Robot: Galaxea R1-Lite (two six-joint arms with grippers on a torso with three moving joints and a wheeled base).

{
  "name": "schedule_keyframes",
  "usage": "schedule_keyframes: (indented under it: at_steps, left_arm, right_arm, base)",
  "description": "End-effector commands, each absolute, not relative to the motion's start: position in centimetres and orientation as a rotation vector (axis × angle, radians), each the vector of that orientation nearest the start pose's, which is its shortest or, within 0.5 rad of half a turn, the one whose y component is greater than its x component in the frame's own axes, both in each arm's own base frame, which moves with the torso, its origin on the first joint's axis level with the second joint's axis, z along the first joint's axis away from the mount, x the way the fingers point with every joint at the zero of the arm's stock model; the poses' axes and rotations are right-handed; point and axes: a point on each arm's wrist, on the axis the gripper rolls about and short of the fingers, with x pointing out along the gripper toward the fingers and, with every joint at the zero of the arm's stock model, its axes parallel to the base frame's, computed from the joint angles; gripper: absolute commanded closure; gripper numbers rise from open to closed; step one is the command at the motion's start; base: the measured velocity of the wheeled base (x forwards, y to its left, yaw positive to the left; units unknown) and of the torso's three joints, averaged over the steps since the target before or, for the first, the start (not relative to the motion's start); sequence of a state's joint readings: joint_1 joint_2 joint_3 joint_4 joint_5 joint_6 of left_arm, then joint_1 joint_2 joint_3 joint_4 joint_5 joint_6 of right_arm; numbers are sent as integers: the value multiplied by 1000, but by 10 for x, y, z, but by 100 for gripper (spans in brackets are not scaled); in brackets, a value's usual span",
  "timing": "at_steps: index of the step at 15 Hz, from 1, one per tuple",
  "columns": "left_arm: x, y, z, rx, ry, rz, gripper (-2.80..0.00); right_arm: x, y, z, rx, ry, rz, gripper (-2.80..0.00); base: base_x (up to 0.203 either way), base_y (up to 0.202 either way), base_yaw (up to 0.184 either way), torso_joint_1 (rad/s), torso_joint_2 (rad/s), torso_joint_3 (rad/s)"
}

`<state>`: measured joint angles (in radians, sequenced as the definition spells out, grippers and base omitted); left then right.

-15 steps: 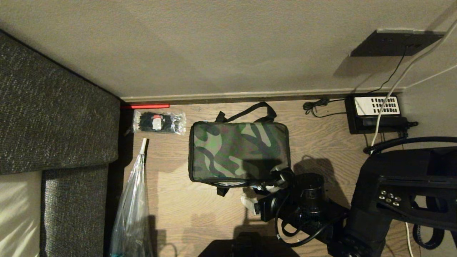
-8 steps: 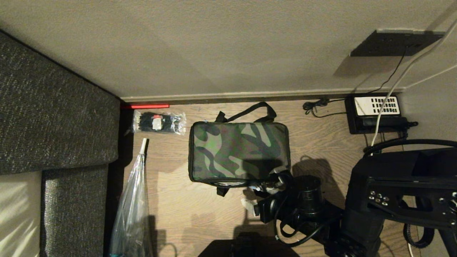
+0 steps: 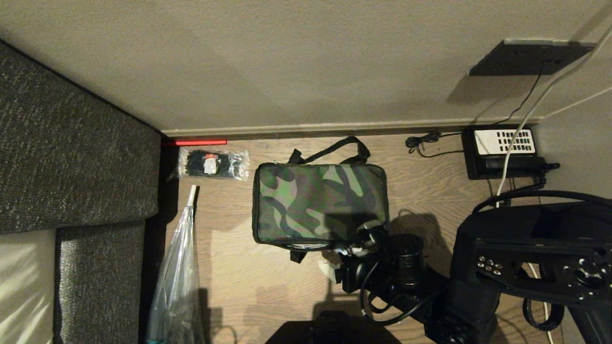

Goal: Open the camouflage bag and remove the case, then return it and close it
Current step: Open the top of the storage box

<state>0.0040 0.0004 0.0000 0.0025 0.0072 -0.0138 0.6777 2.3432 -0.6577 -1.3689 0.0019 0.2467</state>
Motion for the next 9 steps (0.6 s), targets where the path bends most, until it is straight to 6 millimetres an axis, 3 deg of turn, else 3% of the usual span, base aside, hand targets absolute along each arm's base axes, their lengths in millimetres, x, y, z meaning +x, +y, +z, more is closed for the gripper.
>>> schedule_keyframes:
  at_steps: [1, 6, 7, 9]
  left_arm:
    - [-23, 0, 74, -14, 5, 12, 0]
    - [-23, 0, 74, -15, 5, 12, 0]
    - [-23, 0, 74, -15, 5, 12, 0]
    - [-23, 0, 74, -14, 5, 12, 0]
  right_arm:
    - [283, 228, 0, 137, 376, 632, -280]
    - [288, 231, -5, 146, 356, 634, -280]
    - [288, 231, -7, 146, 349, 636, 0]
    - [288, 232, -11, 140, 336, 640, 0]
  base:
    - [0, 0, 0, 0, 0, 0]
    - [0, 0, 0, 0, 0, 0]
    - [0, 0, 0, 0, 0, 0]
    - [0, 0, 0, 0, 0, 0]
